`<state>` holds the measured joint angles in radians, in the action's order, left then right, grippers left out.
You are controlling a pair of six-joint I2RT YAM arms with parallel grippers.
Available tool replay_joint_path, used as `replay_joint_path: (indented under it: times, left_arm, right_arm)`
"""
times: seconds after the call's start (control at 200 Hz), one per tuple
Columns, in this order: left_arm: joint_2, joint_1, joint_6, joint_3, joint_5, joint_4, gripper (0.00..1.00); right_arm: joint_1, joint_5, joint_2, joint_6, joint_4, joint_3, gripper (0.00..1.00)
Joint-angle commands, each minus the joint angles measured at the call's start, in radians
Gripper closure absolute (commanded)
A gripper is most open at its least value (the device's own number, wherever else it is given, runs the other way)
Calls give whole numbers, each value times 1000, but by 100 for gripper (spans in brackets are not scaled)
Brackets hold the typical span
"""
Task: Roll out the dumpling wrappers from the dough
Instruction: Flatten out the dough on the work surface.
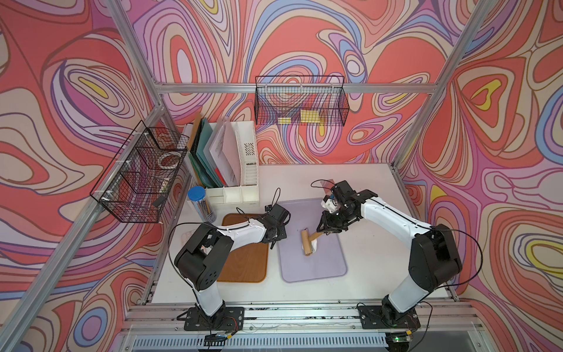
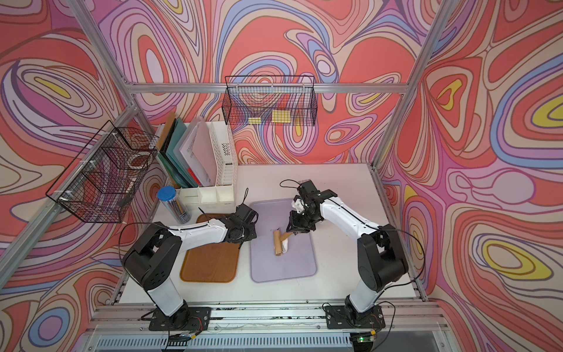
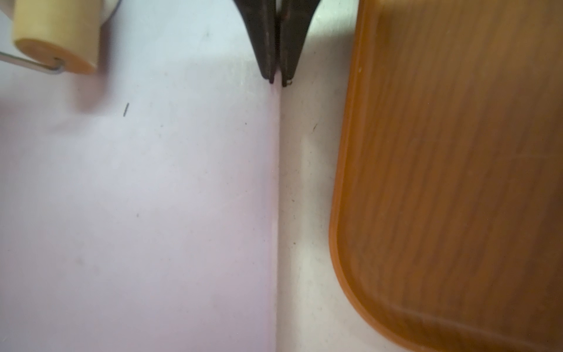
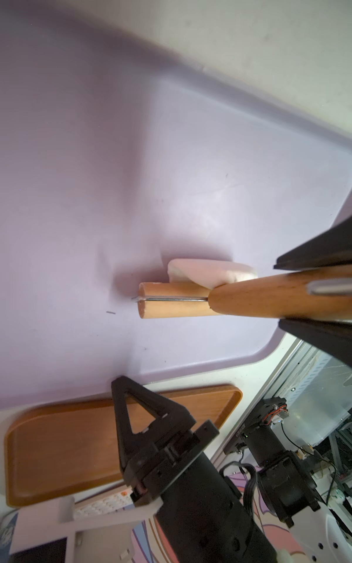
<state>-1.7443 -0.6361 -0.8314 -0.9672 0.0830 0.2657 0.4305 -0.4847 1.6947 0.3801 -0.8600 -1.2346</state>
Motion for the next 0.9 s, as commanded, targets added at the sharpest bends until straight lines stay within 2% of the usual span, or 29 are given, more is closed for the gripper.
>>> replay_joint_path:
  times: [0.0,0.255,0.711,0.766,0.896]
  left_arm:
    - [4,-24,-18,-1,-32,6,100]
    - [14,-24,-20,2,-16,11,100]
    - [28,-23,-27,12,3,11,100]
    - [26,-23,-29,13,0,6,100]
    - [13,-23,-25,5,-9,6,100]
  right_arm:
    - [30,223,129,-23,9,110,100]
    - [39,54,83,-9,90,76,100]
    - [15,-116,-248,-22,-66,-116,100]
    - [-12,-88,-276,-22,-120,-127,100]
    - [-125,112,-281,-78,-295,-112,100]
